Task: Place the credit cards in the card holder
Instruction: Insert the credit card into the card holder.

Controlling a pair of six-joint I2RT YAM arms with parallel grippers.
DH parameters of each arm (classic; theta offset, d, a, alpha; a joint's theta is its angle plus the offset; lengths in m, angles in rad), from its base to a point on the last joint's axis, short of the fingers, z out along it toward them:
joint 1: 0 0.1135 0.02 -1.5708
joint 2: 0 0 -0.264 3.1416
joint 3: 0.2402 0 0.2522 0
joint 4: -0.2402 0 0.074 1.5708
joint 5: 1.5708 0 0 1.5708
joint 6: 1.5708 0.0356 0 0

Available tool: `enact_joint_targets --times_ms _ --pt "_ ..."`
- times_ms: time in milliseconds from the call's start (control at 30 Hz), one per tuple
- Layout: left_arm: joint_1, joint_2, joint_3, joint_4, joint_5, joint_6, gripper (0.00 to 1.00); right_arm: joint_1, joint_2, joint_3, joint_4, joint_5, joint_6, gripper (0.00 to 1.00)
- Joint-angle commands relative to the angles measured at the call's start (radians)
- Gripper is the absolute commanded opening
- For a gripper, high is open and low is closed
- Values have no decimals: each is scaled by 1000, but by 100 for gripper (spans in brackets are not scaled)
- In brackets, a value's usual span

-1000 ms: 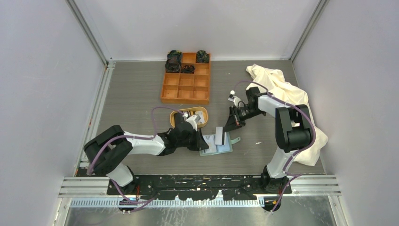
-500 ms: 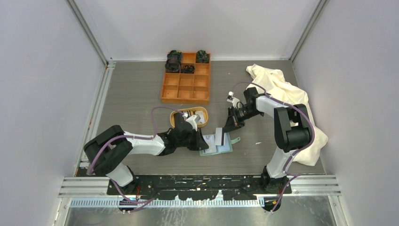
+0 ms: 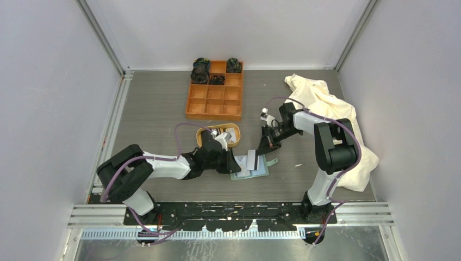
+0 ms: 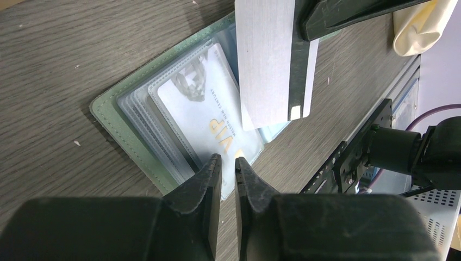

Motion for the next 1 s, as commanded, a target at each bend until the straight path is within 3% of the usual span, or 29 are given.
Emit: enact_joint_targets --times_ms 0,667,967 --pt "10 9 -19 -6 -6 17 17 5 -10 -26 31 -28 30 1" --pt "31 -54 -35 -10 6 7 27 39 41 -84 112 -45 167 1" --pt "32 -145 -60 -100 -49 15 30 39 68 -94 126 -33 233 1"
